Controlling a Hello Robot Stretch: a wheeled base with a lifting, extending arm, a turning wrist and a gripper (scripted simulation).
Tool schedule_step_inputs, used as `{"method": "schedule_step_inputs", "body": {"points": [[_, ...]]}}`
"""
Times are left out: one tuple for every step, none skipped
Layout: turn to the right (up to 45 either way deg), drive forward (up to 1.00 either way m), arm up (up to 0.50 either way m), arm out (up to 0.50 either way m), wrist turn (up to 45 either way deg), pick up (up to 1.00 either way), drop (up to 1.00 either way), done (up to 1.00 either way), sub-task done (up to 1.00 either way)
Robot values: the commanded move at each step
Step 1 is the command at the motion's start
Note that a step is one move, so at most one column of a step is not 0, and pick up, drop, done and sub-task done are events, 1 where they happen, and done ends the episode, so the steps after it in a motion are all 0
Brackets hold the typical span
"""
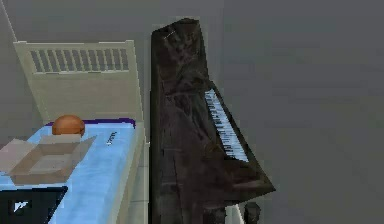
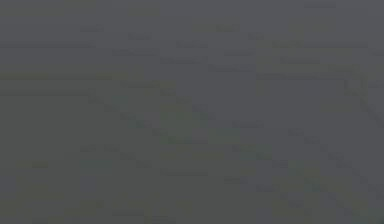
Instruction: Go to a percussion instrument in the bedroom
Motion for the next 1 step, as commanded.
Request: {"method": "schedule_step_inputs", "body": {"points": [[0.0,0.00,0.00,0.00,0.0,0.00,0.00,1.00,0.00]]}}
